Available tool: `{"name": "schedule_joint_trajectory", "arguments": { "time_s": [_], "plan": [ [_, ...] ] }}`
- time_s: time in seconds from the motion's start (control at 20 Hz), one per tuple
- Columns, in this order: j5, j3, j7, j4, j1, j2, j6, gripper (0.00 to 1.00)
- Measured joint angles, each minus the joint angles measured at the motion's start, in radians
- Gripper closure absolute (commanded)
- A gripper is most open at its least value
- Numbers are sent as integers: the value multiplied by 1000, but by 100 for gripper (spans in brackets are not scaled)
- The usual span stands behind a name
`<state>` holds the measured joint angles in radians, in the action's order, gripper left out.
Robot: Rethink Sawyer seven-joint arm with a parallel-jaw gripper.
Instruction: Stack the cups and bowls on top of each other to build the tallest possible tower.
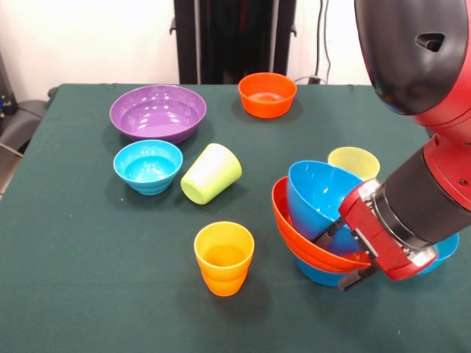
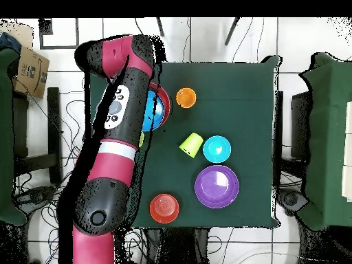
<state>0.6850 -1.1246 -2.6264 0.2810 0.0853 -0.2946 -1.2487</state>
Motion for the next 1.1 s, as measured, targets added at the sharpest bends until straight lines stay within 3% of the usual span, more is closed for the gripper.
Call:
{"name": "schedule_joint_trajectory", "arguments": {
  "time_s": [0.5,0.55,1.1],
  "plan": [
    [0,0,0,6,2,-4,27,0],
    [0,-1,0,9,3,-4,31,100],
    [-1,-1,-2,43,14,-15,56,100]
  ]
}}
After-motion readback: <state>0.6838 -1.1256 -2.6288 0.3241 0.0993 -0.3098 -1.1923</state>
